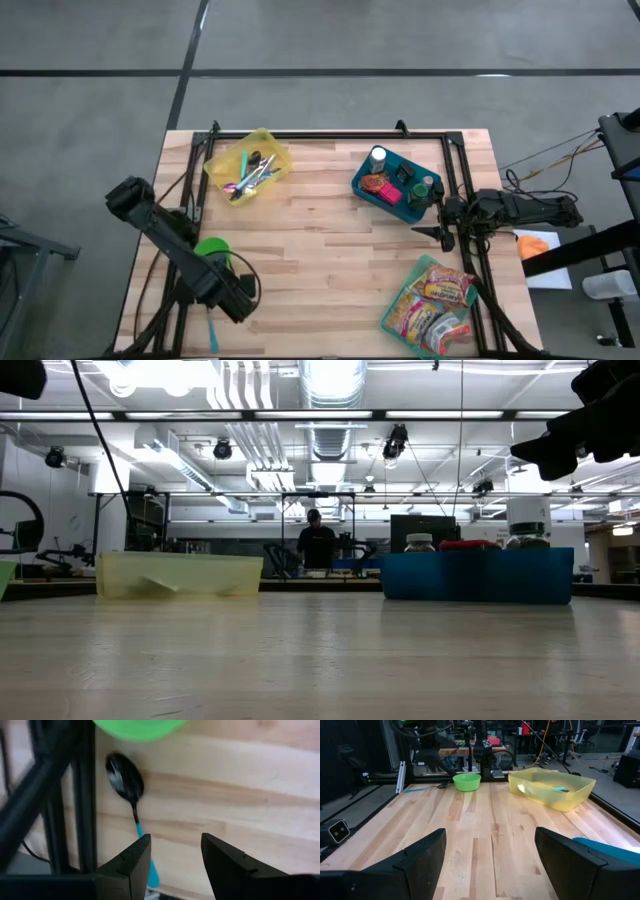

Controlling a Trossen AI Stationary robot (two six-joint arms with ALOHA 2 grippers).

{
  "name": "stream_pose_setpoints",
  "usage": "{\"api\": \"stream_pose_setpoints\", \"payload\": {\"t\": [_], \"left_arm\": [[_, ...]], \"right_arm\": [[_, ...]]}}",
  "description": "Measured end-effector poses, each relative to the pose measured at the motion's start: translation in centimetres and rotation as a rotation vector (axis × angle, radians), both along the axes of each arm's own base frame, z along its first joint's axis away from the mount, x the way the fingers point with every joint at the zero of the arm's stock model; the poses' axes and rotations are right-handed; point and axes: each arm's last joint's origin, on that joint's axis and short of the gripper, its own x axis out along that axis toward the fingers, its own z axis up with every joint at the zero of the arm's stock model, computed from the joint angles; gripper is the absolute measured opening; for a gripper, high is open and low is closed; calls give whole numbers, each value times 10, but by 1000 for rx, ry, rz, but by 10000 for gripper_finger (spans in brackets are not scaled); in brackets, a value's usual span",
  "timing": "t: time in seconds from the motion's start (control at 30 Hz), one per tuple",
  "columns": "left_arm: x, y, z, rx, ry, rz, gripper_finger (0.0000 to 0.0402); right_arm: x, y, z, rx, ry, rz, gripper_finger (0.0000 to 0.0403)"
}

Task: Pick & Place Food Item
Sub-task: Put the dark blue spoon into the yellow bin

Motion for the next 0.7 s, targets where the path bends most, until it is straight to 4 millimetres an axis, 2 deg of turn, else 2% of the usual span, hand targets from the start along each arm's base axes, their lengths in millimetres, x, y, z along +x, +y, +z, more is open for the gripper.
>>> {"api": "stream_pose_setpoints", "payload": {"t": [0.3, 0.47, 0.7], "left_arm": [[-5, -28, -19, 7, 25, 123, 174], [1, -46, -31, -78, -13, 124, 174], [0, -62, -54, -156, 179, 153, 174]], "right_arm": [[0, 0, 0, -1, -1, 0, 303], [0, 0, 0, -2, 0, 0, 303], [0, 0, 0, 0, 0, 0, 303]]}}
